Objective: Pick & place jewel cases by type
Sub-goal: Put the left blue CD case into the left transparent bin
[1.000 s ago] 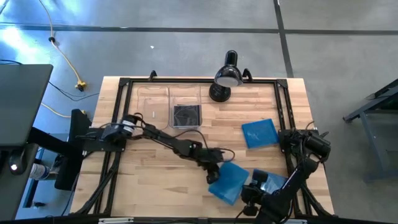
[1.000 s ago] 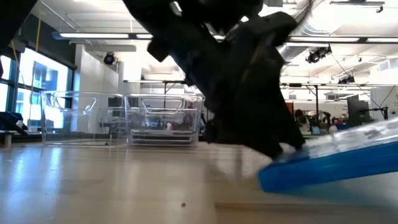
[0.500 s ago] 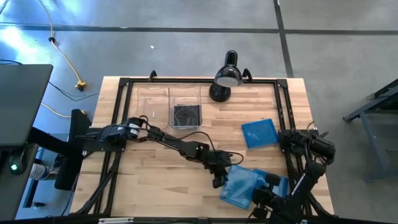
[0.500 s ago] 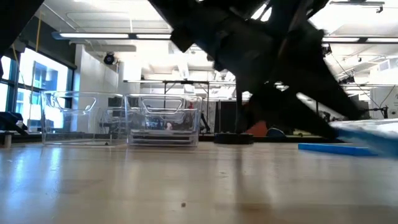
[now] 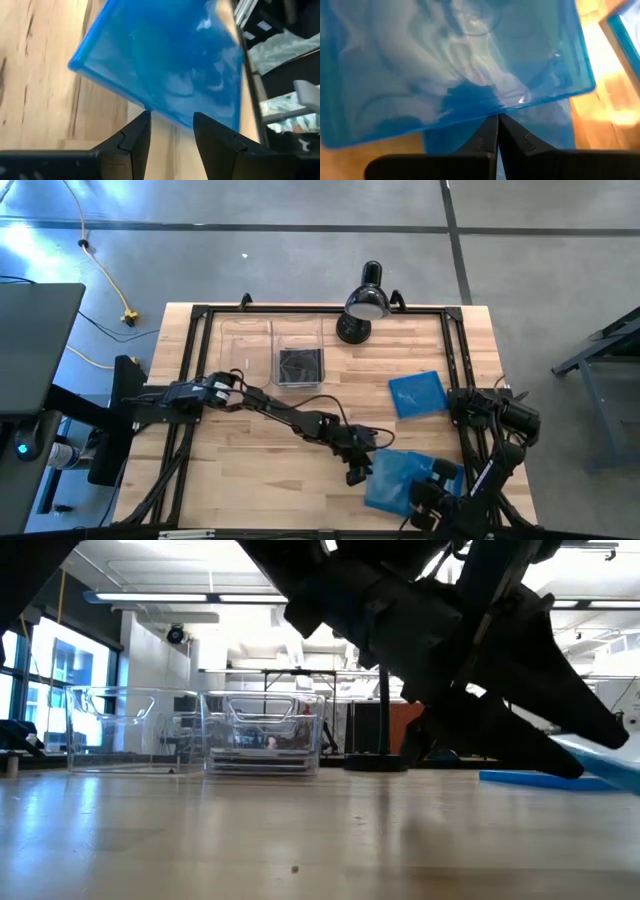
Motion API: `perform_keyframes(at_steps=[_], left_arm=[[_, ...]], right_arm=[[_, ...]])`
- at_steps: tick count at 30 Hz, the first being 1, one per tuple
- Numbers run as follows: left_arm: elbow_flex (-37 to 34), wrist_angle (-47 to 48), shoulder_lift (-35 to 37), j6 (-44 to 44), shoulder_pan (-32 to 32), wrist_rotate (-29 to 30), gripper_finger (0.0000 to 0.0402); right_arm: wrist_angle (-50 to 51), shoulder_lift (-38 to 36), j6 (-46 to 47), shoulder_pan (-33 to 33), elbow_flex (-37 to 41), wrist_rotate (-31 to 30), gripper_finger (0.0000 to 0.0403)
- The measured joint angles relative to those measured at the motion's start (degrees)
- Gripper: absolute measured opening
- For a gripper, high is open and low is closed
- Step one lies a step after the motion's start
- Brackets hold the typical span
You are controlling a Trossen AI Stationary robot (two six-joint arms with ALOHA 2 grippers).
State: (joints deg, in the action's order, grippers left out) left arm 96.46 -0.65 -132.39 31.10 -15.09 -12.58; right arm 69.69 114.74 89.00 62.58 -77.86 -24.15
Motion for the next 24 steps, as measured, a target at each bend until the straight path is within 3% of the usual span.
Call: perform_keyframes(at_steps=[9, 17, 21, 24], left_arm=[[-0.04, 0.49, -0.03, -0.77, 0.02, 1.42, 0.0146], [-0.12, 2.64, -0.03, -0.9, 0.04, 1.63, 0.0146], [-0.17, 2.8, -0.03, -2.91, 0.04, 1.68, 0.0146], [-0.17, 3.06, -0.03, -5.1, 0.04, 1.79, 0.0146]], right_arm=[[1.91, 0.0, 4.36, 1.48, -0.01, 3.14, 0.0007], [5.84, -0.86, 13.2, 2.57, -0.03, 6.14, 0.0068], [6.66, -5.52, 20.89, 2.88, -0.03, 9.14, 0.0096], [1.98, -9.59, 23.28, 3.01, -0.03, 9.12, 0.0112]])
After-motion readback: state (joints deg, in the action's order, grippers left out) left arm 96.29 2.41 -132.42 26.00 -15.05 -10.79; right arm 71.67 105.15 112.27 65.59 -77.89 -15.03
